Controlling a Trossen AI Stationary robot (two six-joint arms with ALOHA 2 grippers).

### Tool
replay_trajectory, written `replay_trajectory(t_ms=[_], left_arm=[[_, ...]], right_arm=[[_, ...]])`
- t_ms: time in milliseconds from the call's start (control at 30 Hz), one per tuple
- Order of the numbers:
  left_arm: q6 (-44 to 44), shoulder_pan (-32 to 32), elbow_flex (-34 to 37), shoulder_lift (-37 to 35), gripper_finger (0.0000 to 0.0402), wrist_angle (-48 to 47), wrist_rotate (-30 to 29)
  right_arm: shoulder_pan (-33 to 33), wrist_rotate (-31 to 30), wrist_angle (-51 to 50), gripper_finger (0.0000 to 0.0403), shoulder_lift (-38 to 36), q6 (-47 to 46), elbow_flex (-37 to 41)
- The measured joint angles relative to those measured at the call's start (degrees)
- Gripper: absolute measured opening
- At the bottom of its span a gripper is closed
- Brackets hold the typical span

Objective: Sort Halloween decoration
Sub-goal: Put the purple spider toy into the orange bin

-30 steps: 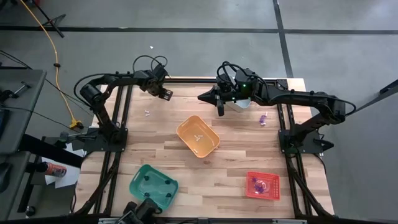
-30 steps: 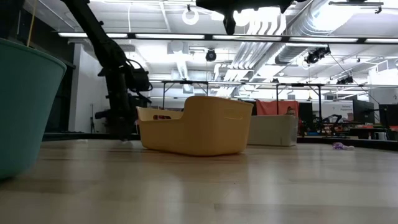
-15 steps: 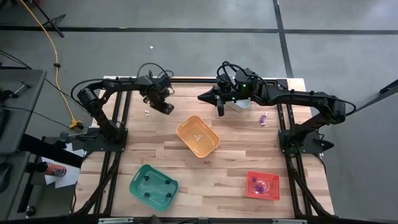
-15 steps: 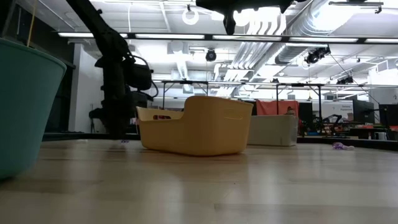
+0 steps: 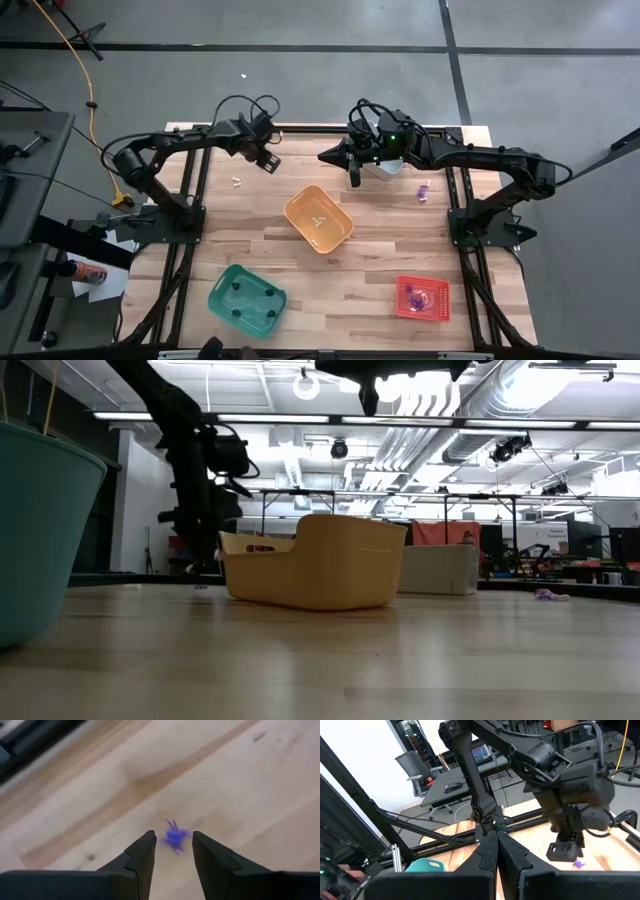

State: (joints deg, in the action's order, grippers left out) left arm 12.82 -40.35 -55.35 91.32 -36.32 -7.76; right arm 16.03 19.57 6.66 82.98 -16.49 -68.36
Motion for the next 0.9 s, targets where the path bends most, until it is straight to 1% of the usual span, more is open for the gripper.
replay_trajectory(t_ms=[133, 300, 533, 733, 833, 900], left_arm=[[-1.42, -1.74, 0.0, 2.91, 0.0119, 1.24, 2.65], [-1.14, -2.46, 0.0, 6.45, 0.0119, 2.85, 3.17], [-1.43, -2.37, 0.0, 8.94, 0.0119, 4.28, 5.59], [-1.04, -2.37, -0.26, 10.92, 0.0118, 4.72, 5.61], [-1.02, -2.37, -0.24, 10.86, 0.0099, 4.75, 5.62], [-1.04, -2.3, -0.22, 10.46, 0.0069, 4.75, 5.68]], right_arm=[[0.01, 0.0, 0.0, 0.0, 0.0, 0.01, 0.0], [0.07, 0.0, -0.02, 0.0, 0.0, 0.02, 0.0], [0.07, 0.0, -0.03, 0.0, 0.0, 0.02, 0.0], [-0.04, 0.0, -0.03, 0.0, 0.0, -0.32, 0.0], [-0.07, 0.02, -0.03, 0.0, 0.0, -1.19, 0.0], [-0.07, 0.02, -0.03, 0.0, 0.0, -1.44, 0.0]])
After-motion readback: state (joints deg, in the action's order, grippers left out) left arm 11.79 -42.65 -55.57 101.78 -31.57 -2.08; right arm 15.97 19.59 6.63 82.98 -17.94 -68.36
